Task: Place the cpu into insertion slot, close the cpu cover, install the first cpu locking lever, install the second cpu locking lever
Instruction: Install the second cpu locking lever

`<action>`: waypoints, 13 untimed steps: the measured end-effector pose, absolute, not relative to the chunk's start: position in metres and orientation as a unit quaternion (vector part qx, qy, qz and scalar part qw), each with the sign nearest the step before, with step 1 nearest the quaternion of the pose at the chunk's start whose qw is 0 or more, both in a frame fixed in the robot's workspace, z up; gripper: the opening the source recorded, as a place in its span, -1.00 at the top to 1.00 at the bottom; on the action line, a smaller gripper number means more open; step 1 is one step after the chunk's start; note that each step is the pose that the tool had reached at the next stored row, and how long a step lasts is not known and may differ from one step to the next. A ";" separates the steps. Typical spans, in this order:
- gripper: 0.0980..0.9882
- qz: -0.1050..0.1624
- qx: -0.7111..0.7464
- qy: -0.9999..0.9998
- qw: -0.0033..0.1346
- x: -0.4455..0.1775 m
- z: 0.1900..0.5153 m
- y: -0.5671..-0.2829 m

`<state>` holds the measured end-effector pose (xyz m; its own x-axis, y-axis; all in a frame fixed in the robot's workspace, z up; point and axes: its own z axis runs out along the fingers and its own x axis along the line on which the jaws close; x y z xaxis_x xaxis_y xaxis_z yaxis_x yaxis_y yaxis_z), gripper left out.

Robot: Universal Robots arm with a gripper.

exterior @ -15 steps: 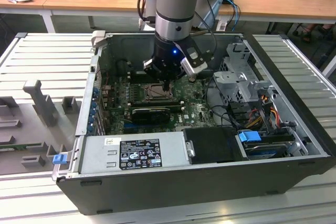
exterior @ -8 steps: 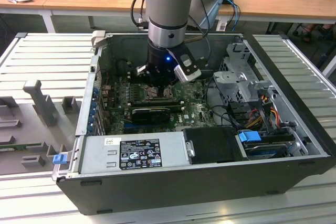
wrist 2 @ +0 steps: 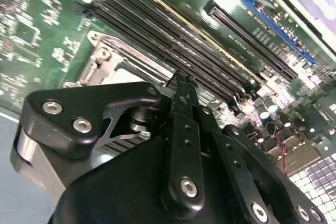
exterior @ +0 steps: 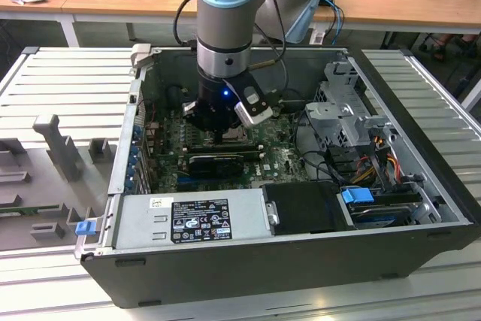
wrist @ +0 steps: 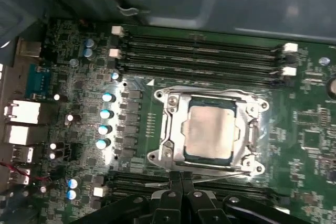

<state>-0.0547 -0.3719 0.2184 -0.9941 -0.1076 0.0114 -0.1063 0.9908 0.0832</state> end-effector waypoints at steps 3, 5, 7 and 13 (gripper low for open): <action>0.98 -0.044 0.055 -0.997 0.008 -0.060 0.216 -0.373; 0.98 -0.051 0.055 -0.997 0.007 -0.063 0.216 -0.373; 0.98 -0.063 0.055 -0.996 0.006 -0.065 0.215 -0.376; 0.98 -0.093 0.055 -0.994 0.004 -0.068 0.215 -0.384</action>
<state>-0.0684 -0.3839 0.2145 -0.9939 -0.1102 -0.0029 -0.1088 0.9765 0.1862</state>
